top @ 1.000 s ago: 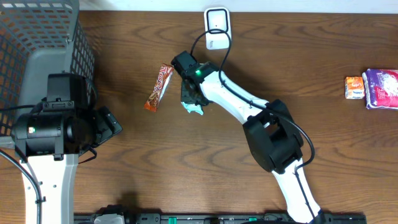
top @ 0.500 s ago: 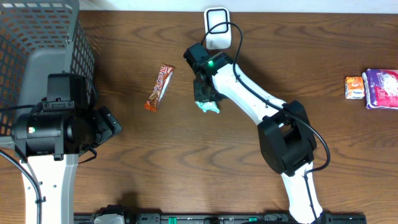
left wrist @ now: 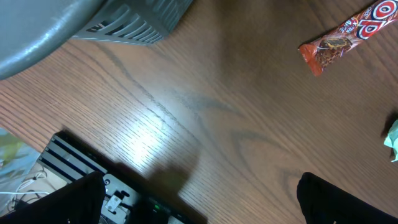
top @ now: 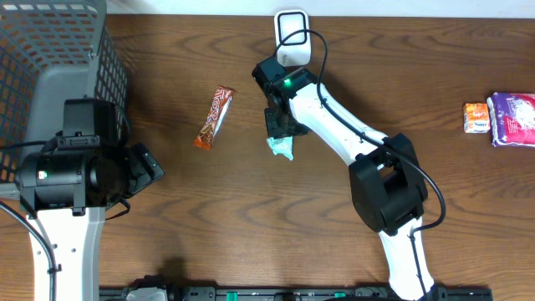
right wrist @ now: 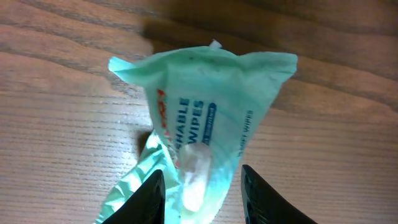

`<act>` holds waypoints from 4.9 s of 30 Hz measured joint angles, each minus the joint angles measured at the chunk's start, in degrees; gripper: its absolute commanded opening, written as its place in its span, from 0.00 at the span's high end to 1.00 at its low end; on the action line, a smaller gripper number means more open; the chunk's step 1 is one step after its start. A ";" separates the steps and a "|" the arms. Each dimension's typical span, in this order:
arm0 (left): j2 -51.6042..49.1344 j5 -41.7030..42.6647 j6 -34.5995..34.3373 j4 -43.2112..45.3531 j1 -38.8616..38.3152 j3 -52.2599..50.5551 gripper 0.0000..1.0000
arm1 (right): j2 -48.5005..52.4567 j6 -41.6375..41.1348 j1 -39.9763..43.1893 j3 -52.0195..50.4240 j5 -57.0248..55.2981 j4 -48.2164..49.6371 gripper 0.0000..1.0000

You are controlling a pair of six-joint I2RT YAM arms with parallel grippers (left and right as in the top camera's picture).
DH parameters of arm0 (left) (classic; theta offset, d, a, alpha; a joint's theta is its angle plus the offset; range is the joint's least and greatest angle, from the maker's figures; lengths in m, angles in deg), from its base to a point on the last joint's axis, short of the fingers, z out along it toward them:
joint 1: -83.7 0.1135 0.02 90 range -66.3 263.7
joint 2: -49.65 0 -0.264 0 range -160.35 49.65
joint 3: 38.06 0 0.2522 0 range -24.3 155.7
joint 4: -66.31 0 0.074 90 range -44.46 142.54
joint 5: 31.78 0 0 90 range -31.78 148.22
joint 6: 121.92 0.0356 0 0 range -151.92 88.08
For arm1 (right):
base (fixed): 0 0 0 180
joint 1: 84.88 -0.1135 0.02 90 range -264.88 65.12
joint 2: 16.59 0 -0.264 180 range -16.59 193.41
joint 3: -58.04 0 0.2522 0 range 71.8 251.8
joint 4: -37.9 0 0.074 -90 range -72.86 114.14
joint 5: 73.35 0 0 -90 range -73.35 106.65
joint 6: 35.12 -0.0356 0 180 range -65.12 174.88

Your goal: Scan the item barcode

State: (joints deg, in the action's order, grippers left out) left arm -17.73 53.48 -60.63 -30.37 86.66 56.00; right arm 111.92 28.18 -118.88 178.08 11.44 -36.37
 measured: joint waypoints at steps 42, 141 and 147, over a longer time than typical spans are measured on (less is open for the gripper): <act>0.00 0.00 0.00 0.00 0.00 0.00 0.02 | -3.91 0.61 0.81 -0.02 0.98 0.61 0.64; 0.00 0.00 0.00 0.00 0.00 0.00 0.02 | -0.87 3.26 1.31 2.54 1.16 -4.70 0.01; 0.00 0.00 0.00 0.00 0.00 0.00 0.02 | -1.14 3.28 1.33 2.54 1.16 -4.83 0.01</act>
State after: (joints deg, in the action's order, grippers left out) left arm -17.73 53.48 -60.63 -30.37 86.66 56.00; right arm 110.78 31.46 -117.54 180.61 12.60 -41.20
